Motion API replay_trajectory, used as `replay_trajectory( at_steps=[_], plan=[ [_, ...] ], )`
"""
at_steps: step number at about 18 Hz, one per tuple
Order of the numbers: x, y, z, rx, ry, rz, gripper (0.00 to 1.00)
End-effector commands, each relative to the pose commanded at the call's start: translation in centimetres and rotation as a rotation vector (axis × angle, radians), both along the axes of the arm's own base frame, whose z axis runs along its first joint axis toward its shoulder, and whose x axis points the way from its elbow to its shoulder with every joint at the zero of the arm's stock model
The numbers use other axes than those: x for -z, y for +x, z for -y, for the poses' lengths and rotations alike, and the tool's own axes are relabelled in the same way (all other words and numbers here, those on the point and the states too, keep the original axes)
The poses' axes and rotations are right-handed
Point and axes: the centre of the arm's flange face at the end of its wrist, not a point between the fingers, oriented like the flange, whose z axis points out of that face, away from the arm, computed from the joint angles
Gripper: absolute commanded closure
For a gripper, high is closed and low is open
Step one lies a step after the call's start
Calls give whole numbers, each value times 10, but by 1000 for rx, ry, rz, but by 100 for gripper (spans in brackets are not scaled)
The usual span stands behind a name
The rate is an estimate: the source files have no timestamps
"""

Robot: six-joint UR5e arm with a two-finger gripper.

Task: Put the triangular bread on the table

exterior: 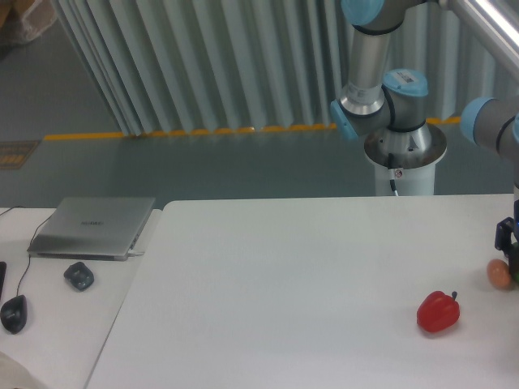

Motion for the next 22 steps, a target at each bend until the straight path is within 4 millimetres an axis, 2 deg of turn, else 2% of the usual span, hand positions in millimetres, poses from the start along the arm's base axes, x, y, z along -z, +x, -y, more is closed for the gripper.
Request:
replay_trajectory(
  at_steps=[8,12,22],
  plan=[
    [-4,-1,1,0,2,-6,0],
    [-8,7,4,-10,-5,-7,0],
    [-13,6,5,-11,1,-14,0]
  ],
)
